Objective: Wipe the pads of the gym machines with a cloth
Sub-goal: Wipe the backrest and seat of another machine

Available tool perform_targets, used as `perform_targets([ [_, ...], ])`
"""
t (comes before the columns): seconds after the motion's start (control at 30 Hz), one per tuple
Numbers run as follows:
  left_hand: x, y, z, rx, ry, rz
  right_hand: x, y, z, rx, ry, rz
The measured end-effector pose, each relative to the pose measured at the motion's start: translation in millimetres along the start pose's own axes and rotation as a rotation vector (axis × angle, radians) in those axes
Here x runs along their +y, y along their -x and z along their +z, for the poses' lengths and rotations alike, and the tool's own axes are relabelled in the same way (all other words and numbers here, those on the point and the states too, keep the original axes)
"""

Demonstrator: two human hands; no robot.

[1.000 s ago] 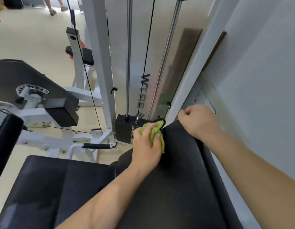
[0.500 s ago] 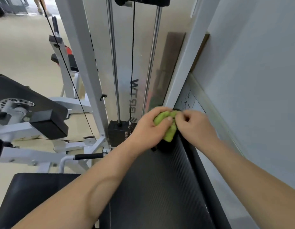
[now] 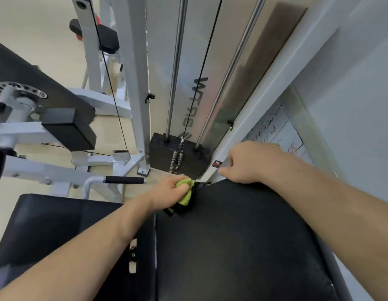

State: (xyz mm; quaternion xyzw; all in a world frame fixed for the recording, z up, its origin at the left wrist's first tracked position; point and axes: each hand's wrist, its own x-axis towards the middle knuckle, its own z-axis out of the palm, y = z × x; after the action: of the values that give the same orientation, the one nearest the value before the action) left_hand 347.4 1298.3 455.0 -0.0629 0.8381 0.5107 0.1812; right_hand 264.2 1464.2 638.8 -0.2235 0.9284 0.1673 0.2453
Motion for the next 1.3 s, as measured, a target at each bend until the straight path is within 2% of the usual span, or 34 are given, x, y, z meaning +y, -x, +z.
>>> perform_targets([
  [0.1, -11.5, -0.8, 7.6, 0.052, 0.062, -0.02, -33.3, -11.9, 13.7, -0.021, 0.098, -0.052],
  [0.23, 17.7, -5.4, 11.0, 0.012, 0.333, 0.079, -56.5, -27.1, 24.6, -0.085, 0.078, -0.051],
  [0.3, 2.3, -6.2, 7.4, -0.027, 0.268, 0.106, -63.1, -36.4, 30.8, -0.087, 0.078, -0.048],
  [0.37, -37.8, -5.9, 4.4, -0.05, 0.203, 0.028, -74.3, -46.6, 42.7, -0.085, 0.093, -0.07],
  [0.5, -116.9, 0.9, -2.4, -0.023, 0.118, -0.248, -106.0, -66.0, 69.7, -0.099, 0.097, -0.136],
  [0.57, -133.8, 0.3, 0.1, 0.027, 0.135, -0.289, -120.8, -72.9, 79.9, -0.121, 0.112, -0.161],
  [0.7, -103.3, -12.6, 8.0, 0.101, 0.267, -0.206, -130.5, -73.6, 85.9, -0.107, 0.13, -0.162],
  [0.83, -47.5, -20.7, 1.6, 0.146, 0.546, 0.02, -124.0, -69.8, 70.3, -0.054, 0.12, -0.122],
  [0.93, -45.5, -21.2, 10.8, 0.015, 0.397, 0.062, -110.6, -64.6, 57.3, -0.091, 0.18, -0.099],
  [1.03, -70.6, -13.8, 9.0, -0.018, 0.262, -0.109, -95.6, -54.3, 53.0, -0.093, 0.154, -0.118],
  [1.17, -86.6, -0.3, 13.5, 0.097, 0.184, -0.332, -76.7, -34.4, 35.4, 0.045, 0.128, -0.145],
  [1.3, -38.6, 11.6, 21.2, 0.25, 0.174, -0.257, -47.3, -1.1, 27.1, 0.207, 0.098, -0.147],
])
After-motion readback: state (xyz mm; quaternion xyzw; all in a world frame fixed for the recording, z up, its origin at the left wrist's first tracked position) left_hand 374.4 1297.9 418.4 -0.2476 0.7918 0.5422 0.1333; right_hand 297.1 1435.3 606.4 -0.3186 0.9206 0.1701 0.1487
